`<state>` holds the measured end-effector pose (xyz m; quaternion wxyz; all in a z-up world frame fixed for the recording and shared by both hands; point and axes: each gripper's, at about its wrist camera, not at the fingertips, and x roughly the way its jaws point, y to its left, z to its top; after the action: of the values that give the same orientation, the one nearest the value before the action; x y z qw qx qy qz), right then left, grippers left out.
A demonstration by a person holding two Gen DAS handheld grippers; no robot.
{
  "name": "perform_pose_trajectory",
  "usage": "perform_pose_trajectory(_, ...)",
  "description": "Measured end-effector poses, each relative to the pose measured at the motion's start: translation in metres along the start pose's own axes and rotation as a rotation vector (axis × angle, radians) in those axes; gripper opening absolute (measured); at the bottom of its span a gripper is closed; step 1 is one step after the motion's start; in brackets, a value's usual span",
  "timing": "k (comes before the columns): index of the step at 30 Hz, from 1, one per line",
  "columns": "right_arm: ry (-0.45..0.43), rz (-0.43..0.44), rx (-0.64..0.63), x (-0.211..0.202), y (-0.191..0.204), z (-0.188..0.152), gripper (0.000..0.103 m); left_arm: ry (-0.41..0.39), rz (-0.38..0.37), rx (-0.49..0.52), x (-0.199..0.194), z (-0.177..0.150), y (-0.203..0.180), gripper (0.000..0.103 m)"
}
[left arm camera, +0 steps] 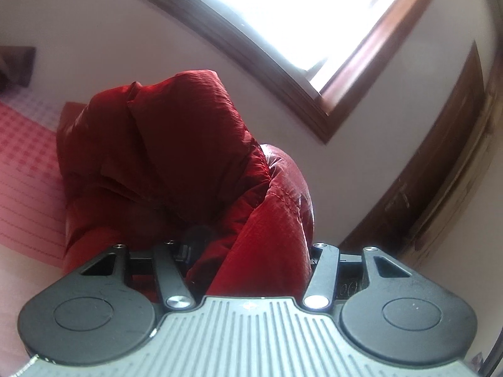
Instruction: Fold large clothes
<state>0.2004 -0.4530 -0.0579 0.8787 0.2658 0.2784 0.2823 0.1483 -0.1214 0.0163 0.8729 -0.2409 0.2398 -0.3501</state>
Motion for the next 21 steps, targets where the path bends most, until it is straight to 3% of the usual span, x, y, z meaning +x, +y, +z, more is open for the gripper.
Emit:
perform_pose_trajectory(3,-0.042,-0.009,0.136,-0.018,-0.036,-0.006,0.013,0.021,-0.007,0.051,0.018,-0.009,-0.018,0.053)
perform_pose_trajectory(6,-0.062,0.064,0.322,-0.018,-0.073,-0.015,0.006,0.03,-0.011,0.127,0.034,-0.02,-0.04,0.06)
perform_pose_trajectory(10,-0.111,0.224,0.6,-0.015,-0.115,-0.038,0.001,0.053,-0.01,0.235,0.059,-0.041,-0.067,0.066)
perform_pose_trajectory(14,-0.168,0.269,0.692,-0.034,-0.125,-0.046,0.003,0.078,-0.013,0.283,0.084,-0.061,-0.079,0.068)
perform_pose_trajectory(17,-0.223,0.253,0.67,-0.064,-0.128,-0.04,0.01,0.076,-0.017,0.343,0.095,-0.076,-0.089,0.076)
perform_pose_trajectory(18,-0.235,0.226,0.64,-0.078,-0.125,-0.038,0.018,0.071,-0.014,0.365,0.097,-0.08,-0.093,0.08)
perform_pose_trajectory(20,-0.251,0.175,0.57,-0.103,-0.12,-0.031,0.034,0.064,-0.014,0.396,0.102,-0.086,-0.098,0.085)
perform_pose_trajectory(21,-0.259,0.141,0.536,-0.114,-0.117,-0.026,0.056,0.064,-0.017,0.403,0.106,-0.089,-0.1,0.087)
